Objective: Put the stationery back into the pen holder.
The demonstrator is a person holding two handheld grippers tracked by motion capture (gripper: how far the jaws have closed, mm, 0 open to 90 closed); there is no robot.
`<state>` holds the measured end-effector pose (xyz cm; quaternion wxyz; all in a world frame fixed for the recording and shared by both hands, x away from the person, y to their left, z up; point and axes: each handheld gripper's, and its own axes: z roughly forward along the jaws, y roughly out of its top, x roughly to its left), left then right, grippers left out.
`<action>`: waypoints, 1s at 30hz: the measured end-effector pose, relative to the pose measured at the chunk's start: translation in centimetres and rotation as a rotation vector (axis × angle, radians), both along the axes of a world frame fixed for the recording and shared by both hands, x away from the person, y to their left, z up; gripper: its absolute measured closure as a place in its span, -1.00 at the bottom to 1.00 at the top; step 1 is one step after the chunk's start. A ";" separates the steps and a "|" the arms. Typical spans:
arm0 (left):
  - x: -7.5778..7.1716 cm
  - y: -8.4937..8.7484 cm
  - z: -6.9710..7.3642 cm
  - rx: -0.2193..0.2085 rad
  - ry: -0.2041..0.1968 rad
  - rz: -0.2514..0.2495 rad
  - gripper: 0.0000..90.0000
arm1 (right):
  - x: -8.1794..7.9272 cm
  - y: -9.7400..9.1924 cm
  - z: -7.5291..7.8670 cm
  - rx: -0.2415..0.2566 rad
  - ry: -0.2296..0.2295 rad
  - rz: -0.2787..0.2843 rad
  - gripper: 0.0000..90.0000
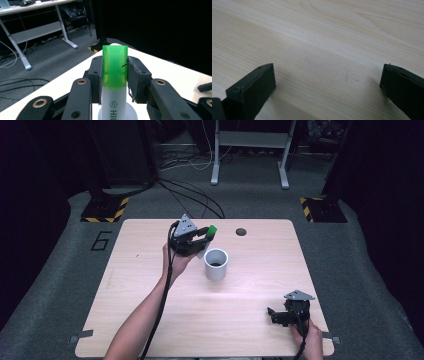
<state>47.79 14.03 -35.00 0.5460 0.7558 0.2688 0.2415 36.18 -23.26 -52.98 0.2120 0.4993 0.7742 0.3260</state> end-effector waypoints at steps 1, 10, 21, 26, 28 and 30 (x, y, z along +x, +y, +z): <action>0.1 -0.2 0.0 -0.005 -0.004 0.007 0.49 | 0.0 0.0 0.0 0.000 0.000 0.000 -1.00; 1.2 -1.8 -1.2 -0.008 -0.007 -0.008 0.49 | 0.0 0.0 0.0 0.000 0.000 0.000 -1.00; 2.6 -3.3 -3.1 -0.019 0.011 -0.013 0.49 | 0.0 0.0 0.0 0.006 0.001 -0.005 -1.00; 3.2 -3.6 -4.3 -0.003 0.043 -0.019 0.49 | 0.0 0.0 0.0 0.005 0.000 -0.004 -1.00; 3.3 -3.7 -5.0 -0.002 0.055 -0.013 0.49 | 0.0 0.0 0.0 0.005 0.000 -0.004 -1.00; 3.5 -3.8 -5.5 -0.001 0.072 -0.010 0.49 | 0.0 0.0 0.0 0.006 0.000 -0.004 -1.00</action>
